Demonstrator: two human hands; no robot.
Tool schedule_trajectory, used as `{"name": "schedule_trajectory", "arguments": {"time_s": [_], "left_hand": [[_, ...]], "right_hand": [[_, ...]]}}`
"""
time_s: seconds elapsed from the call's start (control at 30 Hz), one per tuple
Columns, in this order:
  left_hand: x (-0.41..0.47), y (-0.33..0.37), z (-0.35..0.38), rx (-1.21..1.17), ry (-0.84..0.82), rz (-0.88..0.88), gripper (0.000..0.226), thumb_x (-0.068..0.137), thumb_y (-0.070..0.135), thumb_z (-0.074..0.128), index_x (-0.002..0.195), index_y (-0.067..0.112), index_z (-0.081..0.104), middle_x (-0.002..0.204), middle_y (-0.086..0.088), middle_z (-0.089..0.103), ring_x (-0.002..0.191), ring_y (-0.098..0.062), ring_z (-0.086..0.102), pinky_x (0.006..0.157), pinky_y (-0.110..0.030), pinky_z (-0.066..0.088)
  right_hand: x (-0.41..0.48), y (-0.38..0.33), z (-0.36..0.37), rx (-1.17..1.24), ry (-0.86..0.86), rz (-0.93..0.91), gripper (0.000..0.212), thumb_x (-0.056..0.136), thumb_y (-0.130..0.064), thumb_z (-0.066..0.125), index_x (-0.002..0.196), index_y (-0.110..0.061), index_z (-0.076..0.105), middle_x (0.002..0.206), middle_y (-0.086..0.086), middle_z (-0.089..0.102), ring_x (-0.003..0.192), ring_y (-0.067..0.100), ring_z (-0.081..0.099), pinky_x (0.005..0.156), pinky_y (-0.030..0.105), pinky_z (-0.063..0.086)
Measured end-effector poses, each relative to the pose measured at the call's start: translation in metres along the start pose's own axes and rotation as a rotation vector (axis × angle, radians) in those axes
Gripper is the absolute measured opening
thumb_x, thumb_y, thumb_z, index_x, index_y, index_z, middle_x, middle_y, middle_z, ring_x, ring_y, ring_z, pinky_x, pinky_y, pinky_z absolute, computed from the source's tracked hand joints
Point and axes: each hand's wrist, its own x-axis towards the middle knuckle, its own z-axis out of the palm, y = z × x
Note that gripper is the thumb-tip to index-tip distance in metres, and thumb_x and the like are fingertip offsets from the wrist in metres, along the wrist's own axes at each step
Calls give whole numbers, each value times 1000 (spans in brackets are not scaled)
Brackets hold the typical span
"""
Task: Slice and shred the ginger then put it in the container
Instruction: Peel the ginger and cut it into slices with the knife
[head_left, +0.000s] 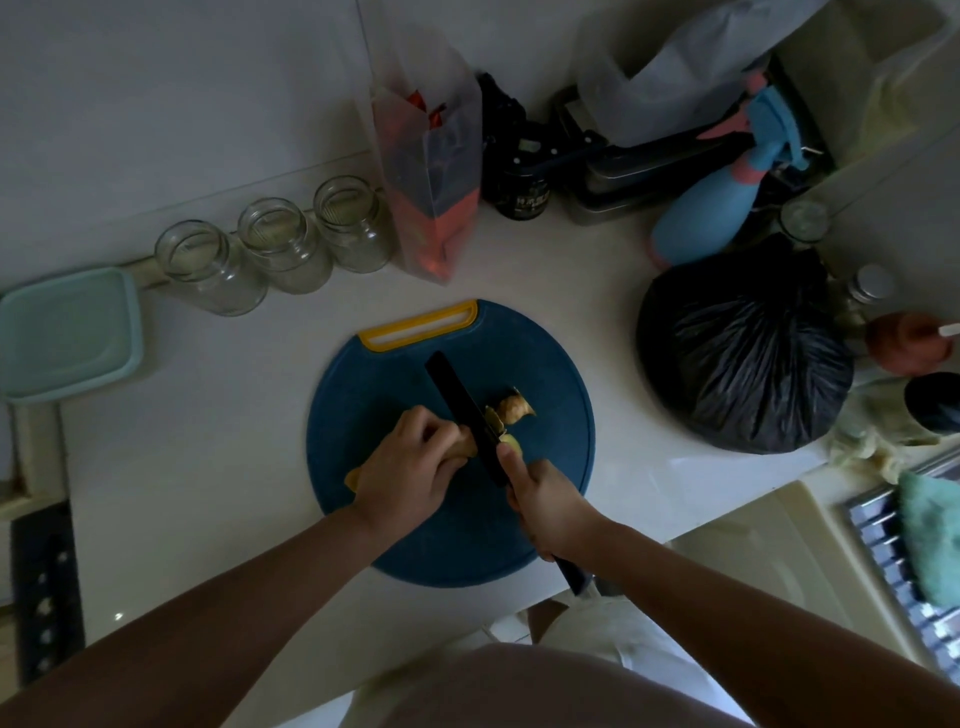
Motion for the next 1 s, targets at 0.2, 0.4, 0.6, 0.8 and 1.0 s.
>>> {"name": "schedule_trajectory", "arguments": {"time_s": [0.2, 0.4, 0.6, 0.8, 1.0], "left_hand": [[1, -1, 1, -2, -2, 2, 44, 71, 15, 80, 96, 18, 44, 88, -9, 52, 75, -23, 56, 57, -22, 38], [-1, -3, 4, -8, 23, 18, 39, 74, 15, 76, 99, 17, 47, 89, -8, 50, 77, -22, 54, 57, -24, 42], [-1, -3, 4, -13, 8, -3, 26, 77, 22, 63, 96, 17, 45, 87, -8, 52, 74, -22, 55, 57, -21, 40], [-2, -4, 1, 9, -13, -18, 22, 78, 24, 58, 95, 17, 46, 86, -8, 52, 72, -22, 56, 54, -22, 40], [-3, -3, -1, 12, 2, -8, 30, 77, 23, 71, 95, 17, 48, 88, -8, 52, 76, -23, 56, 53, -26, 46]], "right_hand": [[7, -6, 4, 7, 44, -53, 58, 98, -59, 25, 62, -16, 38, 56, 3, 41, 47, 14, 40, 60, 29, 38], [8, -8, 10, 10, 76, -56, 55, 98, -58, 26, 64, -17, 41, 58, 3, 45, 51, 14, 44, 57, 26, 38], [20, -37, 5, 7, 106, -119, 35, 106, -39, 21, 71, -36, 27, 88, 15, 50, 83, 31, 52, 78, 39, 46], [34, -37, 17, -46, 112, -92, 62, 98, -61, 22, 81, -12, 56, 79, 11, 59, 74, 21, 58, 74, 36, 46], [8, -15, 16, -86, 128, -90, 54, 100, -56, 26, 68, -16, 43, 65, 4, 49, 57, 13, 46, 57, 26, 34]]}}
